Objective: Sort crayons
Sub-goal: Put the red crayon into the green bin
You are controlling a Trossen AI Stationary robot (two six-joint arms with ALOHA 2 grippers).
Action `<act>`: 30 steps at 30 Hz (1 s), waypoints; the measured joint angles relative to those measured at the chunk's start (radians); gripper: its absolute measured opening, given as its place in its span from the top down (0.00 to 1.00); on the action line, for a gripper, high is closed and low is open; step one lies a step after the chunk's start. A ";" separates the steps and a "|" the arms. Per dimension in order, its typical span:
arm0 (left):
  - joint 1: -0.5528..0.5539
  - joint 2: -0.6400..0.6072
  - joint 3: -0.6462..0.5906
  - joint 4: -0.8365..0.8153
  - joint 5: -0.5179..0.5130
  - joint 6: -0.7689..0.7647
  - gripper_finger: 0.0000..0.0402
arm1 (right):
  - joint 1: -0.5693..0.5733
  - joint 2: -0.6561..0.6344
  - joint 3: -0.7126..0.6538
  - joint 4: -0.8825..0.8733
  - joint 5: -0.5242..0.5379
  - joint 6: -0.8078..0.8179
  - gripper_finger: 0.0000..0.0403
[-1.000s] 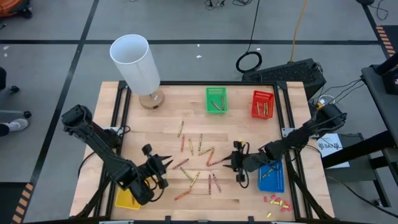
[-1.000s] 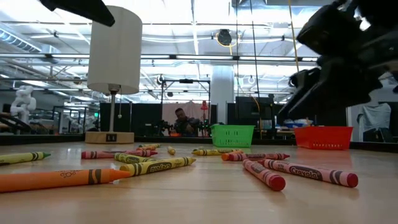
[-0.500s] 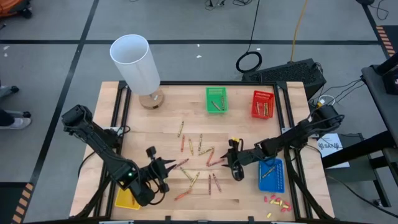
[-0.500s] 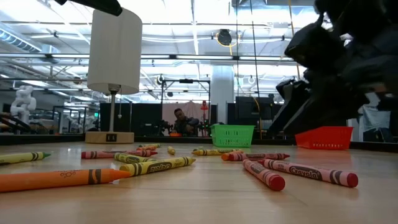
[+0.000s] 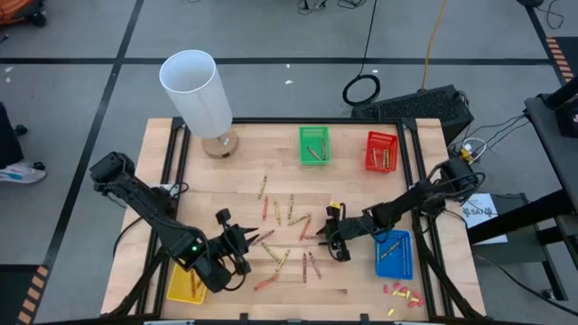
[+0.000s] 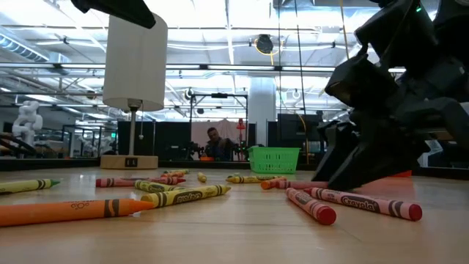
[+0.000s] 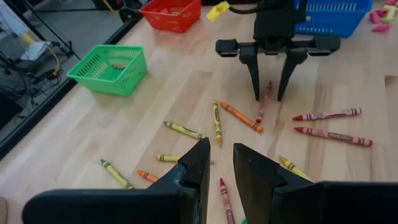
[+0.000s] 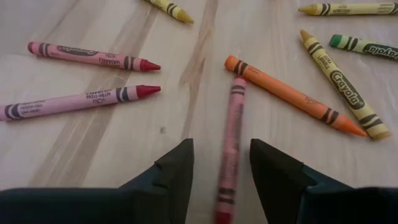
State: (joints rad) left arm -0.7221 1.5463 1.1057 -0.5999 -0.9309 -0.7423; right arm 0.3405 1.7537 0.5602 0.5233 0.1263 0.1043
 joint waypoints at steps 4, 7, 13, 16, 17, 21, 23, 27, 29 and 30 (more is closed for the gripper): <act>0.015 0.000 0.000 0.000 0.018 0.000 0.81 | 0.000 0.004 0.000 -0.004 0.000 0.000 0.69; 0.023 0.000 0.000 0.000 0.020 0.000 0.81 | 0.000 0.003 0.000 -0.007 0.000 0.000 0.74; 0.023 0.000 0.000 0.001 0.030 0.000 0.81 | 0.001 0.004 0.000 -0.011 0.002 0.000 0.90; 0.023 0.000 0.000 0.001 0.047 -0.001 0.81 | 0.001 0.004 0.000 -0.012 0.003 -0.005 0.98; 0.021 0.000 0.000 0.001 0.049 -0.001 0.81 | 0.001 0.004 0.000 -0.013 0.003 -0.011 0.98; 0.021 0.000 0.000 0.001 0.061 -0.002 0.81 | 0.001 0.001 0.000 -0.015 0.003 -0.027 0.97; 0.021 0.000 0.000 0.001 0.062 -0.003 0.81 | 0.001 -0.013 0.000 -0.026 0.002 -0.044 0.97; 0.021 0.000 0.000 0.008 0.062 -0.001 0.81 | 0.006 -0.089 -0.005 -0.109 -0.001 -0.093 0.99; 0.021 0.001 0.000 0.017 0.062 0.004 0.81 | 0.009 -0.139 -0.006 -0.155 -0.001 -0.121 0.99; 0.021 0.001 0.000 0.022 0.062 0.015 0.81 | 0.010 -0.168 -0.006 -0.173 -0.001 -0.134 0.99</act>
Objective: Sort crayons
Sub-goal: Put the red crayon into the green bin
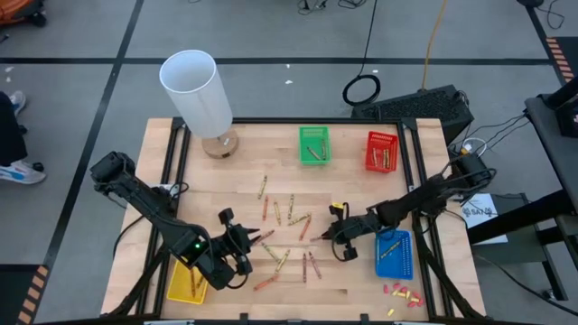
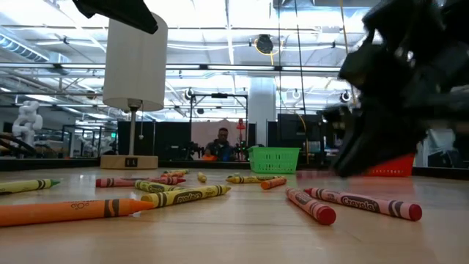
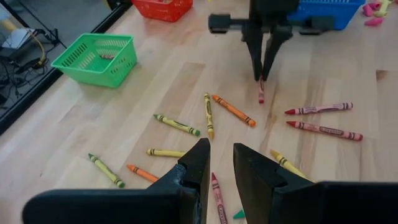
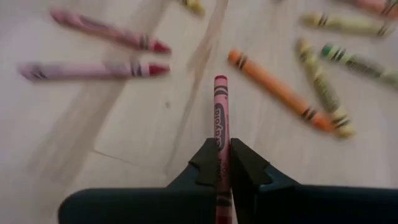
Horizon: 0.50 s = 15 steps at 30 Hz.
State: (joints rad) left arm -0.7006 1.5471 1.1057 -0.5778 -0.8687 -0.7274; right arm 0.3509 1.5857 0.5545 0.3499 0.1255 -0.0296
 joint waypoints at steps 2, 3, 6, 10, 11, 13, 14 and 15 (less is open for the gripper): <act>0.000 0.000 0.000 0.005 0.000 0.004 0.81 | 0.003 -0.057 0.000 -0.037 0.002 -0.019 0.99; 0.000 0.000 0.000 0.005 0.000 0.004 0.81 | 0.004 -0.083 0.000 -0.055 0.002 -0.026 0.99; 0.000 0.000 0.000 0.005 0.000 0.004 0.81 | 0.012 -0.161 0.000 -0.099 0.005 -0.047 0.99; 0.000 0.000 0.000 0.005 0.000 0.004 0.81 | 0.034 -0.262 0.002 -0.150 0.007 -0.116 0.99; 0.000 0.000 0.000 0.005 0.000 0.005 0.81 | 0.041 -0.287 0.002 -0.163 0.009 -0.139 0.99; 0.000 0.000 0.000 0.005 0.000 0.005 0.81 | 0.058 -0.335 0.002 -0.179 0.031 -0.198 0.99; 0.000 0.000 0.000 0.005 0.000 0.007 0.81 | 0.067 -0.357 0.002 -0.183 0.050 -0.227 0.99; 0.000 0.000 0.000 0.005 0.000 0.008 0.81 | 0.077 -0.378 0.002 -0.187 0.069 -0.261 0.99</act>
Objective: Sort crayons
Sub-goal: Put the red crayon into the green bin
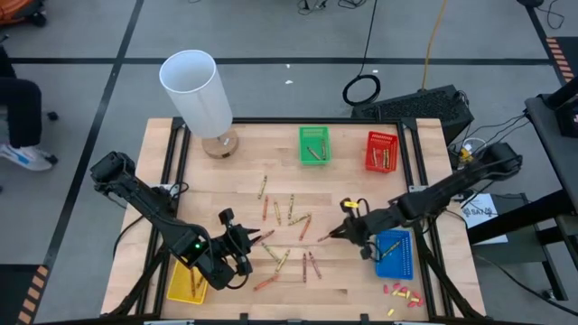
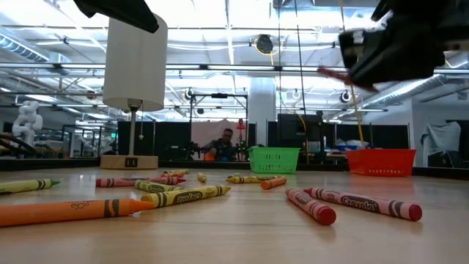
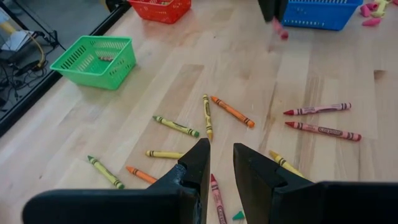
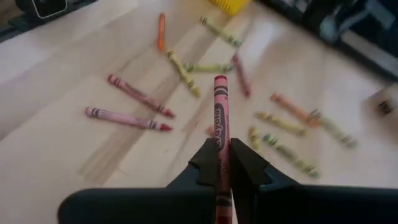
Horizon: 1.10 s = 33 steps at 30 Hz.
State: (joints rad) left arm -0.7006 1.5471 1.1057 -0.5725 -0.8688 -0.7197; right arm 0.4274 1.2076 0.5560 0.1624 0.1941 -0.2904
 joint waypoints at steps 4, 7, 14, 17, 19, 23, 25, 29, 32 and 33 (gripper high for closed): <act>0.000 0.000 0.000 0.000 0.000 0.000 0.81 | 0.029 -0.067 0.000 -0.019 0.046 -0.147 0.99; 0.000 0.000 0.000 0.000 0.000 0.000 0.81 | 0.037 -0.098 0.000 -0.019 0.046 -0.248 0.99; 0.000 0.000 0.000 -0.001 0.000 0.000 0.81 | 0.040 -0.109 0.000 -0.019 0.046 -0.537 0.99; 0.000 0.000 0.000 -0.001 0.000 0.002 0.81 | 0.040 -0.109 0.001 -0.017 0.046 -0.621 0.99; 0.000 0.000 0.000 -0.001 0.000 0.002 0.81 | 0.040 -0.109 0.001 -0.010 0.043 -0.654 0.99; 0.000 0.000 0.000 -0.001 -0.001 0.002 0.81 | 0.039 -0.109 0.002 -0.010 0.041 -0.682 0.99; 0.000 0.000 0.000 -0.001 -0.001 0.002 0.81 | 0.039 -0.109 0.002 -0.009 0.042 -0.679 0.99; 0.000 0.000 0.000 -0.001 -0.001 0.002 0.81 | 0.039 -0.109 0.002 -0.010 0.041 -0.667 0.99; 0.000 0.000 0.000 0.000 -0.001 0.002 0.81 | 0.039 -0.109 0.002 -0.009 0.041 -0.667 0.99; 0.000 0.000 0.000 0.001 -0.001 0.003 0.81 | 0.039 -0.109 0.002 -0.009 0.041 -0.666 0.99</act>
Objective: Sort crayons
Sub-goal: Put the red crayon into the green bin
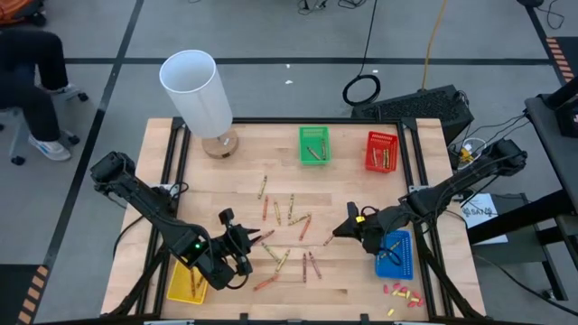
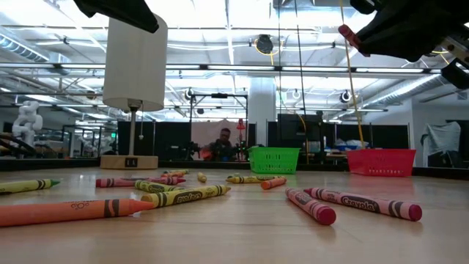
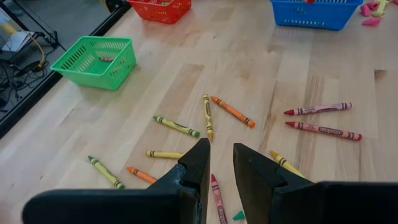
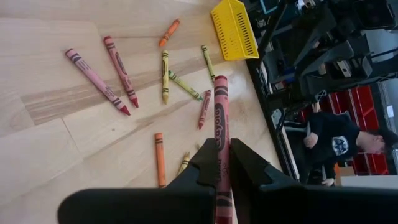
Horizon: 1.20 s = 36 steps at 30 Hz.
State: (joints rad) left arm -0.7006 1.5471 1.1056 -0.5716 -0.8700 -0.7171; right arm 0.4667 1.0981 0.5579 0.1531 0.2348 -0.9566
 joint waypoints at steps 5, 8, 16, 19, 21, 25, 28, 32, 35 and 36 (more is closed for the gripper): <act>0.000 0.000 0.000 0.006 0.000 0.000 0.81 | 0.000 0.000 0.000 0.000 0.000 0.001 0.99; 0.000 0.000 0.000 0.006 0.000 0.000 0.81 | 0.000 0.000 0.000 0.000 -0.003 0.013 0.99; 0.000 0.000 0.000 0.006 0.000 0.000 0.81 | 0.000 0.000 0.000 0.000 -0.004 0.155 0.99; 0.000 0.000 0.000 0.006 0.000 0.000 0.81 | 0.000 0.000 0.000 0.000 -0.004 0.250 0.99; 0.000 0.000 0.000 0.006 0.000 0.000 0.81 | 0.000 0.000 0.000 0.000 -0.004 0.338 0.99; 0.000 0.000 0.000 0.006 -0.001 0.000 0.81 | 0.000 0.000 0.000 -0.001 -0.004 0.490 0.99; 0.000 0.000 0.000 0.006 -0.001 0.000 0.81 | 0.000 0.000 0.000 -0.001 -0.004 0.562 0.99; 0.000 0.000 0.000 0.008 -0.001 0.000 0.81 | 0.000 0.000 0.000 -0.001 -0.005 0.664 0.99; 0.000 0.000 0.000 0.009 -0.001 0.000 0.81 | 0.000 0.000 0.000 -0.004 -0.004 0.749 0.99; 0.000 0.000 0.000 0.009 -0.001 0.000 0.81 | 0.000 0.000 0.000 -0.008 -0.004 0.774 0.99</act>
State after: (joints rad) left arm -0.7006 1.5471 1.1055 -0.5621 -0.8707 -0.7170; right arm 0.4667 1.0977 0.5583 0.1449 0.2305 -0.1831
